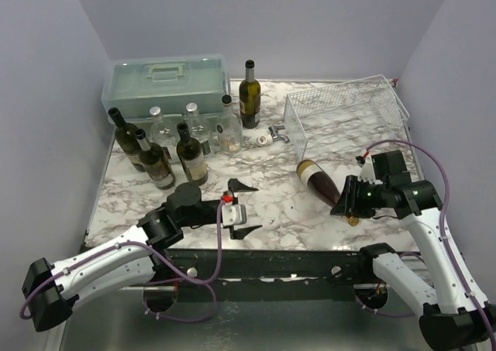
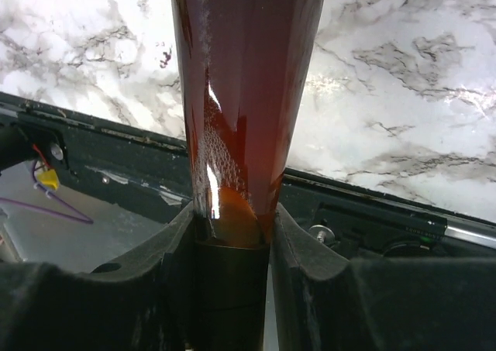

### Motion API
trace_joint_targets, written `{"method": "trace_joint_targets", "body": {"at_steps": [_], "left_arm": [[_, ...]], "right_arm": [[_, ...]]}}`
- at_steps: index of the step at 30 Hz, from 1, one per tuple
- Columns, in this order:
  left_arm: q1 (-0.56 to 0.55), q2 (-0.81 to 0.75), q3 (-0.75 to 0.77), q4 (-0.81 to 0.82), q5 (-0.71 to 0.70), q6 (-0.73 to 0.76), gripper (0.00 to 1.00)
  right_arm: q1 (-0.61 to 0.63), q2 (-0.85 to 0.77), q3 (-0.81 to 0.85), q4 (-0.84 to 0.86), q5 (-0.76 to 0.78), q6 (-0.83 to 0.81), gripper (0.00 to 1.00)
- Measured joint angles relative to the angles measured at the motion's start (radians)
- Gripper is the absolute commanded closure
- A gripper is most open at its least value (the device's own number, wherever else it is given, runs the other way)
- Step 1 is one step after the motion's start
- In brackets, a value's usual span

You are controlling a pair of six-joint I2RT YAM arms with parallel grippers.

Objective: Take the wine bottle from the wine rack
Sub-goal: Place the wine bottle at the center of the board.

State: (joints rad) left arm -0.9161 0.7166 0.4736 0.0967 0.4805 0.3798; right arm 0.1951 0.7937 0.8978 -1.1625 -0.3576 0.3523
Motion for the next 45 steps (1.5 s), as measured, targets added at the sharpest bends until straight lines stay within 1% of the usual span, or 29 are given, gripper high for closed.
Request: {"method": "trace_joint_targets", "body": {"at_steps": [4,7,12,15,23,32,37,40,45], "left_arm": [[-0.092,0.020,-0.014,0.048,-0.059,0.109,0.01],[-0.173,0.100,0.002,0.103,-0.120,0.185,0.01],[-0.248,0.309,0.080,0.199,-0.190,0.250,0.01],[-0.279,0.480,0.151,0.313,-0.231,0.277,0.01],[-0.297,0.782,0.283,0.546,-0.288,0.320,0.01],[-0.297,0.971,0.383,0.679,-0.338,0.336,0.02],[-0.297,1.027,0.404,0.707,-0.360,0.336,0.08],[-0.297,1.051,0.420,0.716,-0.378,0.337,0.15],[-0.297,1.079,0.435,0.729,-0.407,0.340,0.24]], "right_arm": [[0.000,0.044,0.023,-0.019,-0.032,-0.017,1.00],[0.000,0.072,0.036,-0.021,-0.052,-0.026,1.00],[0.000,0.104,0.049,-0.016,-0.080,-0.032,1.00],[0.000,0.119,0.050,-0.006,-0.098,-0.030,1.00],[0.000,0.151,0.066,0.001,-0.123,-0.027,1.00],[0.000,0.160,0.078,-0.003,-0.130,-0.011,1.00],[0.000,0.163,0.079,-0.007,-0.131,-0.008,1.00],[0.000,0.164,0.083,-0.010,-0.131,-0.004,1.00],[0.000,0.165,0.083,-0.011,-0.132,-0.002,1.00]]}}
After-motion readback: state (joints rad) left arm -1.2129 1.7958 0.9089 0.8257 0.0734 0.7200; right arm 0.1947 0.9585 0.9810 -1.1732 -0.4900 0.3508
